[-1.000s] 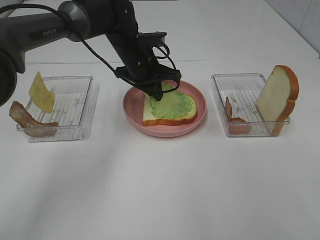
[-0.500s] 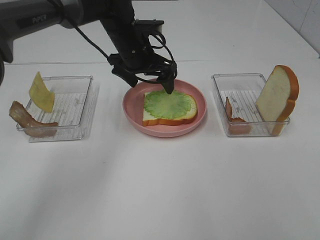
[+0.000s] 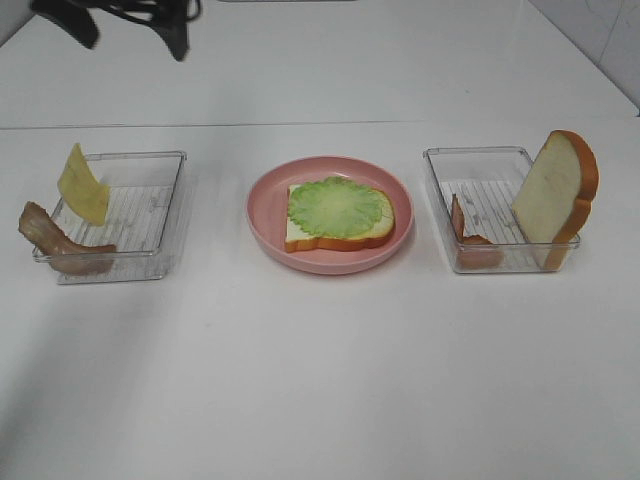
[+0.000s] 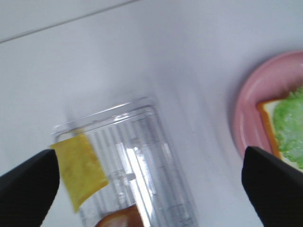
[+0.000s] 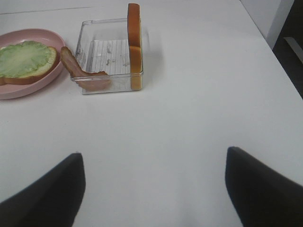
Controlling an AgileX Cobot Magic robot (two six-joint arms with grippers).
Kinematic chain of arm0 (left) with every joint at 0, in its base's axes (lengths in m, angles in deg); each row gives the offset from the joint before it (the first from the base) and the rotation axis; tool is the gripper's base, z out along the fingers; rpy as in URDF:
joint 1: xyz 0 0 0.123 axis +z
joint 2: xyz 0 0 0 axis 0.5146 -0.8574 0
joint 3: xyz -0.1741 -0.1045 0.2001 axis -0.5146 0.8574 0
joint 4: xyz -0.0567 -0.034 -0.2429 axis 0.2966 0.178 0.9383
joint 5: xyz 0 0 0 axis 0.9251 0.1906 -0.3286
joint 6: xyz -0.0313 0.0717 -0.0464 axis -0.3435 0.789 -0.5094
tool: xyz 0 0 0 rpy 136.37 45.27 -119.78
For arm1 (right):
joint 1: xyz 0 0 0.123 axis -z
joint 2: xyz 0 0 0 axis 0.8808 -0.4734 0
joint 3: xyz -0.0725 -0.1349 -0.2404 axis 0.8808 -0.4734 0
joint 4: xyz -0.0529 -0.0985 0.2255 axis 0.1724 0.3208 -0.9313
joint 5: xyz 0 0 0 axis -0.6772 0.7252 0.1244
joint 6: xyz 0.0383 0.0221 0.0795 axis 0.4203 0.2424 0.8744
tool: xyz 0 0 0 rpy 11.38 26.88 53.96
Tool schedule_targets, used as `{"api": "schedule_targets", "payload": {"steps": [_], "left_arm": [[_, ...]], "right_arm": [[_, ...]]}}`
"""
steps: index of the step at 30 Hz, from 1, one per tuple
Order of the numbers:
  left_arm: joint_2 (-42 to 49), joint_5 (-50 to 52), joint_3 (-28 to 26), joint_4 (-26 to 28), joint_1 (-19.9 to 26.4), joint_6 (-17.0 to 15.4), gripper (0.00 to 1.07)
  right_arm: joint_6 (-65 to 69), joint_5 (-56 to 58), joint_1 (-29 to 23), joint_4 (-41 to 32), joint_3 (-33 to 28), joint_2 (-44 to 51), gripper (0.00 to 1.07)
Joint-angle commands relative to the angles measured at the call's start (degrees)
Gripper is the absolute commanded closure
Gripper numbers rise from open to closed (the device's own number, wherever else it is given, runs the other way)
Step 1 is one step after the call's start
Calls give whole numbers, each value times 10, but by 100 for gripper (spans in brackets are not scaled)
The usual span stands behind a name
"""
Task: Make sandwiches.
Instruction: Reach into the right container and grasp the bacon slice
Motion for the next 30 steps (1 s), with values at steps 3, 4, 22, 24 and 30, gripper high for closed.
{"api": "schedule_targets", "payload": {"steps": [3,4,22,24,30], "left_arm": [[47,-64,40,4,44,6,6],[73,-63,77,4,61,15,6],[487,108,606,10,24,-18,6],[579,108,663,11,20,-17,6],[725,93,735,12,20,-16,6]], "right_arm": [[-6,-6,1,2,-1,19,31],[-6,-6,1,2,-1,19,31],[-6,-6,1,2,-1,19,31],[-6,-6,1,2,-1,19,31],[-6,-6,1,2,-1,19,31]]}}
